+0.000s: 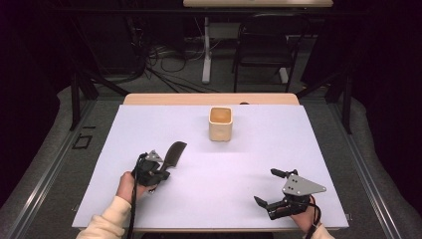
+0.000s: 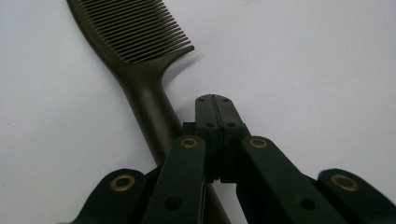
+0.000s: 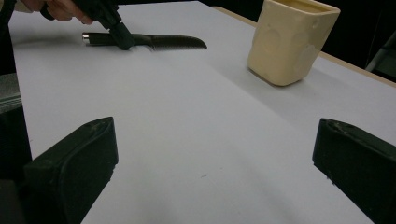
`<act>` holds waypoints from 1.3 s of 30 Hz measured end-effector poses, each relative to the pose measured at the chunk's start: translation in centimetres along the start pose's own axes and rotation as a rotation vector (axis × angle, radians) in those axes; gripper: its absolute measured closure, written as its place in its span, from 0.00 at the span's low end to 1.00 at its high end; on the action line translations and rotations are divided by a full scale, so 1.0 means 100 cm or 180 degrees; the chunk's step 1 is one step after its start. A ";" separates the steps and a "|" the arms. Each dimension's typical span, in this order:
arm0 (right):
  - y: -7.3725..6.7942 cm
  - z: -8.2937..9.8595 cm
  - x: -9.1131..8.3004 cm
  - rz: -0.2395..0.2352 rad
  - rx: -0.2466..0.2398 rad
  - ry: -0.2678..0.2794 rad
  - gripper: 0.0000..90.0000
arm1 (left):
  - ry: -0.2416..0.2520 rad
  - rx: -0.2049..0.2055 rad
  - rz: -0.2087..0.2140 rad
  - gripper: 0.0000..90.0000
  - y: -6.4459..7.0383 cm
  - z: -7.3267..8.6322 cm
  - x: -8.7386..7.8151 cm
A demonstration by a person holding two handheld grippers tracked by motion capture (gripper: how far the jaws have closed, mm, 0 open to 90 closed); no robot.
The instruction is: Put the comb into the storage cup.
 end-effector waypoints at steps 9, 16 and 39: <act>0.000 0.000 0.000 0.0001 -0.0009 -0.0009 0.00 | -0.0018 0.0071 -0.0074 1.00 -0.003 0.000 -0.001; 0.001 0.000 0.000 0.0001 -0.0008 -0.0012 0.00 | -0.0038 0.0070 -0.0109 1.00 -0.007 0.001 -0.002; 0.001 0.000 0.000 -0.0008 0.0004 -0.0015 0.00 | -0.0032 0.0102 -0.0263 1.00 -0.013 0.002 -0.003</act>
Point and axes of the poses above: each handheld gripper's, and its own axes: x roughly forward along the jaws, z roughly out of its underside, y roughly to its right, the point moved 1 cm from there along x, roughly forward along the jaws, and after that the axes turned 11 degrees about -z, right-handed, at the moved point
